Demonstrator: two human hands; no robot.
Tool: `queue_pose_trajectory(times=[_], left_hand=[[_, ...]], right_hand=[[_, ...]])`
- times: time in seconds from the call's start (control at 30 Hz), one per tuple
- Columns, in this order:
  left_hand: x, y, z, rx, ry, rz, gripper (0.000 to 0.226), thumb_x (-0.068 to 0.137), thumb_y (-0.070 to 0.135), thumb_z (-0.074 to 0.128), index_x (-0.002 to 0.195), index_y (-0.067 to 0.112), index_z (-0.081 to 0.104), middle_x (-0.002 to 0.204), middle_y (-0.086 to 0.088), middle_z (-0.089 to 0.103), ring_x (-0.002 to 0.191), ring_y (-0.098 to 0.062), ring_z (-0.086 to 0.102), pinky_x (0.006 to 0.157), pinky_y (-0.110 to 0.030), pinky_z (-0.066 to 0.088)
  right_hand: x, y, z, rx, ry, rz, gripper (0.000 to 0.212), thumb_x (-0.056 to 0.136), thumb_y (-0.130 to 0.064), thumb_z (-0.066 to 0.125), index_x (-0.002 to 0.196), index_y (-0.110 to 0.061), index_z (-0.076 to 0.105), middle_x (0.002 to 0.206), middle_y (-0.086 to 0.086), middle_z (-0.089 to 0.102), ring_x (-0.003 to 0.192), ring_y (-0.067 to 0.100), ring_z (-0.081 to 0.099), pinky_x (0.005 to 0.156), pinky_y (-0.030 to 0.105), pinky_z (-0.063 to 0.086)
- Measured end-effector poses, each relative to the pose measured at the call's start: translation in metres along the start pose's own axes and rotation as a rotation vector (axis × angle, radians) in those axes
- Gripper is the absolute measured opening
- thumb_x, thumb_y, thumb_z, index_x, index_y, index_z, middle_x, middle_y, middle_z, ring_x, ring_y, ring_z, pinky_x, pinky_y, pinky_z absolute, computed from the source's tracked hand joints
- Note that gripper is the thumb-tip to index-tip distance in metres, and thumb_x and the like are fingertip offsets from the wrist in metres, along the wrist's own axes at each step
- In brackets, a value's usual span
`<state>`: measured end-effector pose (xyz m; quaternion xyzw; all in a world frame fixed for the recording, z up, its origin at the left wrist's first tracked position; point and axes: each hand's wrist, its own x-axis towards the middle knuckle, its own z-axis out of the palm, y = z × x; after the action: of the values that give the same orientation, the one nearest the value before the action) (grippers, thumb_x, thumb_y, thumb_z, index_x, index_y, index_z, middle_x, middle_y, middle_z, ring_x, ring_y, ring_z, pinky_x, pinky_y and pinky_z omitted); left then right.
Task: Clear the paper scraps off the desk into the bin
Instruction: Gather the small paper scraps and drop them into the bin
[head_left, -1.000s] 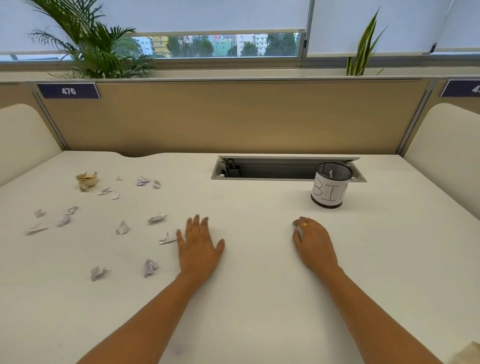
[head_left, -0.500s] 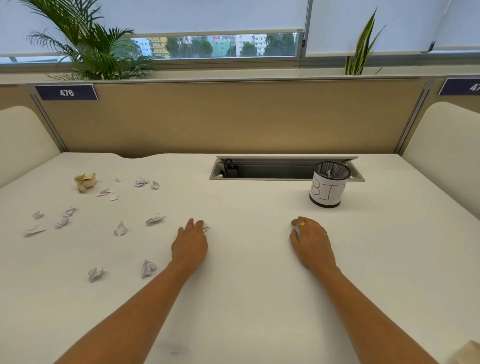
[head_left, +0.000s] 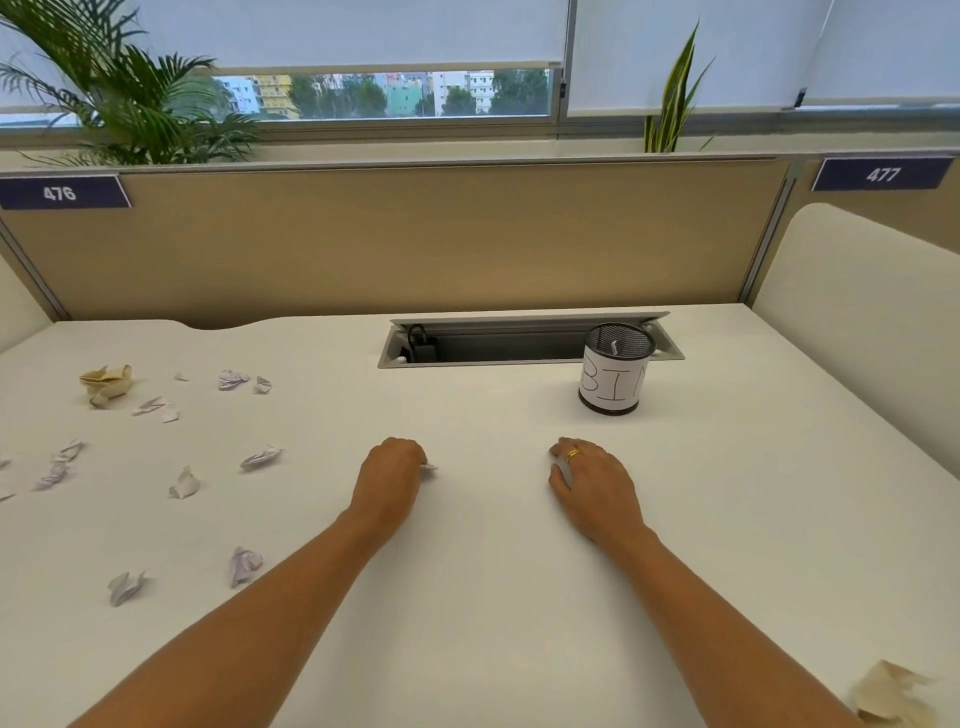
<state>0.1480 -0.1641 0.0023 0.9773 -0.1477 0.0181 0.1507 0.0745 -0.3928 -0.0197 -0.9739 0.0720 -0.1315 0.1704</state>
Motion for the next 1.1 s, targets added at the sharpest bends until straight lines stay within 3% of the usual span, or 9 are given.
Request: queue_pose_trajectory(times=[0.07, 0.23, 0.37, 0.53, 0.7, 0.77, 0.83, 0.97, 1.1], left_hand=[[0.011, 0.017, -0.002, 0.012, -0.019, 0.029, 0.021, 0.089, 0.007, 0.051, 0.101, 0.005, 0.068, 0.104, -0.013, 0.068, 0.096, -0.027, 0.061, 0.084, -0.031, 0.047], [0.051, 0.082, -0.010, -0.002, -0.120, 0.085, 0.024, 0.090, 0.012, 0.055, 0.110, 0.002, 0.064, 0.108, -0.017, 0.067, 0.081, -0.022, 0.053, 0.086, -0.028, 0.046], [0.081, 0.138, -0.021, -0.024, -0.129, 0.206, 0.026, 0.091, 0.004, 0.049, 0.113, 0.000, 0.062, 0.092, -0.017, 0.065, 0.078, -0.023, 0.046, 0.082, -0.030, 0.046], [0.106, 0.190, -0.032, -0.044, -0.051, 0.371, 0.037, 0.088, -0.009, 0.043, 0.119, 0.004, 0.059, 0.114, -0.020, 0.063, 0.099, -0.034, 0.061, 0.089, -0.036, 0.050], [0.126, 0.224, -0.046, -0.040, -0.023, 0.500, 0.033, 0.082, -0.015, 0.043, 0.101, -0.002, 0.066, 0.090, -0.021, 0.062, 0.078, -0.032, 0.052, 0.065, -0.032, 0.039], [0.132, 0.232, -0.049, -0.032, -0.039, 0.520, 0.030, 0.081, -0.013, 0.045, 0.100, -0.003, 0.066, 0.092, -0.023, 0.063, 0.083, -0.036, 0.058, 0.065, -0.031, 0.037], [0.138, 0.238, -0.049, -0.023, -0.071, 0.520, 0.023, 0.086, -0.003, 0.051, 0.107, -0.005, 0.062, 0.099, -0.023, 0.062, 0.097, -0.040, 0.060, 0.071, -0.035, 0.042], [0.144, 0.238, -0.039, -0.050, -0.084, 0.501, 0.056, 0.087, -0.007, 0.048, 0.139, 0.006, 0.033, 0.125, -0.024, 0.052, 0.112, -0.039, 0.053, 0.090, -0.042, 0.045], [0.145, 0.234, -0.030, -0.120, -0.072, 0.493, 0.059, 0.090, -0.007, 0.040, 0.144, 0.009, 0.021, 0.128, -0.023, 0.051, 0.116, -0.037, 0.049, 0.093, -0.042, 0.041]], right_hand=[[-0.001, 0.011, -0.005, -0.027, 0.011, 0.024, 0.036, 0.096, -0.025, 0.041, 0.129, -0.017, 0.051, 0.139, -0.005, 0.050, 0.130, 0.012, 0.043, 0.110, 0.026, 0.031], [-0.003, 0.030, -0.011, -0.012, 0.070, 0.137, 0.035, 0.094, -0.024, 0.045, 0.127, -0.015, 0.053, 0.137, -0.001, 0.053, 0.126, 0.017, 0.048, 0.107, 0.028, 0.033], [-0.002, 0.027, -0.008, 0.006, 0.115, 0.139, 0.033, 0.091, -0.021, 0.048, 0.121, -0.011, 0.058, 0.129, 0.003, 0.059, 0.119, 0.020, 0.053, 0.104, 0.030, 0.037], [-0.001, 0.029, -0.003, -0.028, 0.140, 0.116, 0.029, 0.089, -0.019, 0.046, 0.114, -0.011, 0.059, 0.123, 0.001, 0.061, 0.116, 0.018, 0.054, 0.099, 0.030, 0.038], [0.000, 0.030, -0.001, -0.033, 0.162, 0.113, 0.030, 0.089, -0.019, 0.048, 0.115, -0.010, 0.061, 0.123, 0.002, 0.062, 0.117, 0.020, 0.055, 0.100, 0.032, 0.038], [0.000, 0.030, 0.000, -0.047, 0.152, 0.109, 0.031, 0.089, -0.019, 0.048, 0.116, -0.010, 0.060, 0.125, 0.001, 0.061, 0.118, 0.020, 0.055, 0.101, 0.033, 0.039], [0.001, 0.030, 0.001, -0.035, 0.160, 0.113, 0.030, 0.088, -0.017, 0.051, 0.115, -0.009, 0.062, 0.123, 0.003, 0.063, 0.116, 0.022, 0.057, 0.101, 0.035, 0.040], [0.002, 0.030, 0.001, -0.034, 0.153, 0.113, 0.030, 0.088, -0.018, 0.051, 0.115, -0.009, 0.062, 0.122, 0.004, 0.063, 0.116, 0.022, 0.057, 0.101, 0.035, 0.040], [0.001, 0.030, -0.001, -0.032, 0.157, 0.121, 0.030, 0.088, -0.018, 0.051, 0.114, -0.009, 0.062, 0.121, 0.003, 0.064, 0.115, 0.022, 0.057, 0.100, 0.035, 0.040]])
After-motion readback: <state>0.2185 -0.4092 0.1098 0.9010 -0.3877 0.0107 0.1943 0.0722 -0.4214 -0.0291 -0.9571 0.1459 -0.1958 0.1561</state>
